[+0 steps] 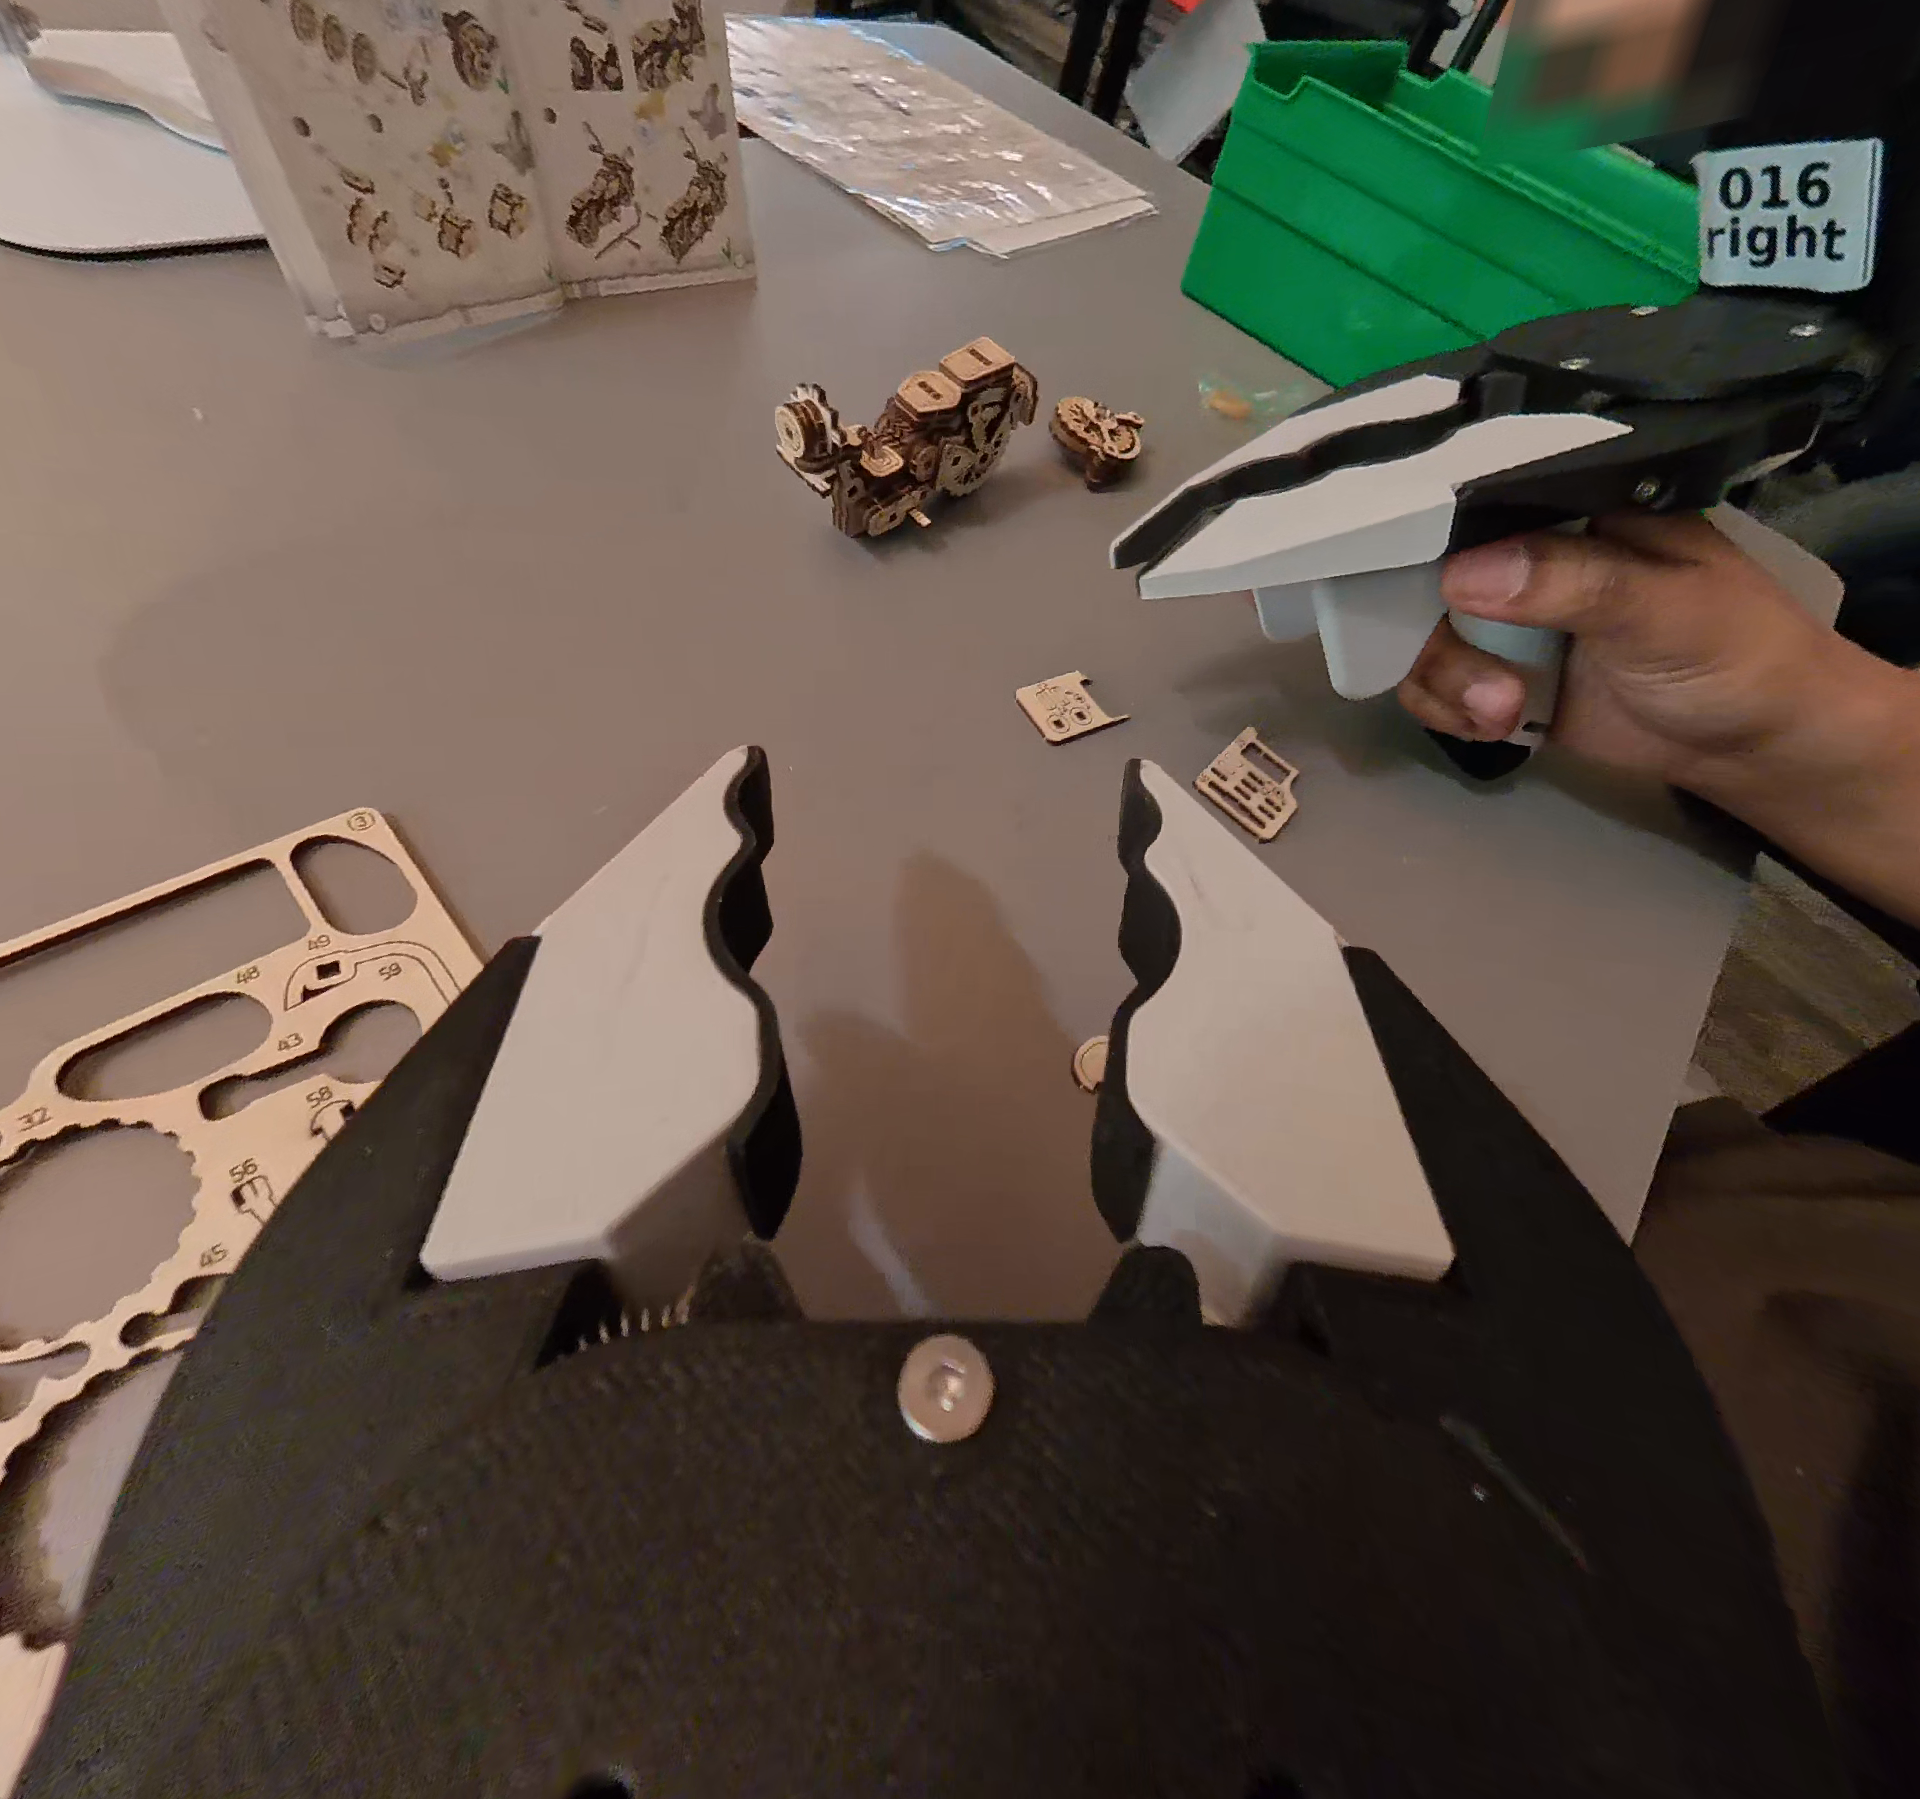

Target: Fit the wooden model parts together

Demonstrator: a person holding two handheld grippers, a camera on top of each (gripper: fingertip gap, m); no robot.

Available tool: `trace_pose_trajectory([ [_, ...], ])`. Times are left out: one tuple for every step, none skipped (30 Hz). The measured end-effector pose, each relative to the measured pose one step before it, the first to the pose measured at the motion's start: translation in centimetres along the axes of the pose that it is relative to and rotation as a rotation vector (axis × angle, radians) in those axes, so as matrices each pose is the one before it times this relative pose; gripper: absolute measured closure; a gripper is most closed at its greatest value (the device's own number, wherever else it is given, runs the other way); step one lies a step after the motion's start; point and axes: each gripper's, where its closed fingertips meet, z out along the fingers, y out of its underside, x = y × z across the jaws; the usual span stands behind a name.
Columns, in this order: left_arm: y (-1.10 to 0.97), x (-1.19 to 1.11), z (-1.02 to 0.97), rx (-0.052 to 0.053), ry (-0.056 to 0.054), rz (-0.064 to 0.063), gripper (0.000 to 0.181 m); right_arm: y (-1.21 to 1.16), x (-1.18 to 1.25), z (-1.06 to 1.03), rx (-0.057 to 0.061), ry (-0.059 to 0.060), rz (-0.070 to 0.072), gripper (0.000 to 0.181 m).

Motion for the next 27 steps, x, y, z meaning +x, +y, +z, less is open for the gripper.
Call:
trace_pose_trajectory([
  [0.039,0.015,0.06,-0.0014,0.0039,-0.0041,0.115,0.061,-0.012,-0.034,-0.0021,0.0011,-0.0012,0.169],
  [0.09,0.002,0.049,-0.0027,0.002,-0.001,0.115,0.024,-0.034,0.007,-0.0014,-0.0007,-0.0011,0.169],
  [0.09,-0.041,0.03,-0.0024,-0.0014,0.0016,0.116,0.015,-0.053,0.029,-0.0012,-0.0018,-0.001,0.169],
  [0.049,-0.069,0.021,-0.0011,-0.0035,0.0034,0.116,0.032,-0.059,0.038,-0.0022,-0.0025,-0.0006,0.169],
  [0.009,-0.042,0.002,-0.0007,-0.0021,0.0029,0.117,0.043,-0.067,0.058,-0.0029,-0.0029,-0.0003,0.169],
  [-0.04,-0.023,-0.016,0.0019,0.0001,0.0011,0.117,0.045,-0.087,0.053,-0.0024,-0.0034,-0.0005,0.169],
  [-0.039,-0.044,-0.026,0.0034,-0.0003,-0.0013,0.118,0.017,-0.083,0.051,-0.0017,-0.003,-0.0012,0.169],
  [-0.041,-0.008,-0.031,0.0031,0.0031,-0.0035,0.118,0.032,-0.064,0.052,-0.0021,-0.0022,-0.002,0.169],
  [-0.013,-0.019,-0.008,0.0011,0.0028,-0.006,0.118,0.038,-0.035,0.07,-0.003,-0.0019,-0.0024,0.169],
  [0.025,-0.047,0.02,-0.0016,0.0012,-0.006,0.118,0.04,-0.031,0.071,-0.0034,-0.0019,-0.0017,0.169],
  [0.016,-0.046,0.017,-0.0016,-0.0006,-0.0031,0.118,0.071,-0.032,0.063,-0.0036,-0.0023,0.0003,0.169],
  [0.021,0.027,0.021,-0.0014,0.0014,0.0004,0.119,0.073,-0.062,0.045,-0.0032,-0.0037,0.0023,0.169],
  [0.023,0.013,0.022,-0.002,-0.0004,0.0022,0.119,0.05,-0.085,0.029,-0.0014,-0.0044,0.0029,0.168],
  [0.037,0.012,0.037,-0.0031,-0.0021,0.004,0.118,0.017,-0.082,0.013,-0.0005,-0.0039,0.0017,0.168],
  [0.055,-0.018,0.047,-0.0047,-0.0055,0.0042,0.118,0.043,-0.055,0.023,-0.0019,-0.0023,0.0002,0.168],
  [0.067,-0.025,0.062,-0.0057,-0.0056,0.0039,0.118,0.074,-0.022,0.024,-0.0036,-0.0003,-0.0009,0.168],
  [0.063,0.017,0.057,-0.0054,-0.002,0.0041,0.118,0.073,-0.005,0.026,-0.0039,0.0003,-0.0009,0.168],
  [0.052,0.036,0.043,-0.0043,0.0003,0.0031,0.118,0.06,-0.018,0.026,-0.0032,-0.0012,-0.0001,0.168],
  [0.044,-0.023,0.034,-0.0036,-0.0015,-0.0002,0.118,0.043,-0.051,0.026,-0.0026,-0.0027,0.001,0.168],
  [0.025,-0.027,0.026,-0.0024,0.0,-0.0027,0.118,0.05,-0.062,0.031,-0.0025,-0.0033,0.0019,0.167],
  [0.019,-0.012,0.009,-0.0011,0.0033,-0.0044,0.118,0.041,-0.061,0.037,-0.0022,-0.0037,0.0021,0.167],
  [0.003,-0.027,0.008,-0.0007,0.0042,-0.0064,0.118,0.055,-0.071,0.036,-0.0022,-0.0041,0.0023,0.167],
  [0.006,-0.059,-0.002,-0.0004,0.003,-0.0085,0.118,0.06,-0.069,0.043,-0.0031,-0.004,0.0025,0.167],
  [-0.002,-0.049,-0.005,0.0002,0.004,-0.009,0.118,0.075,-0.06,0.052,-0.004,-0.0039,0.0025,0.167],
  [-0.011,-0.066,-0.009,0.0008,0.0032,-0.0091,0.118,0.084,-0.044,0.064,-0.0045,-0.0033,0.0022,0.167],
  [-0.021,-0.065,-0.02,0.0015,0.0025,-0.0083,0.118,0.067,-0.038,0.048,-0.0041,-0.0026,0.0016,0.167],
  [-0.012,-0.025,-0.012,0.0012,0.0037,-0.0067,0.118,0.061,-0.03,0.042,-0.0032,-0.002,0.0012,0.166],
])
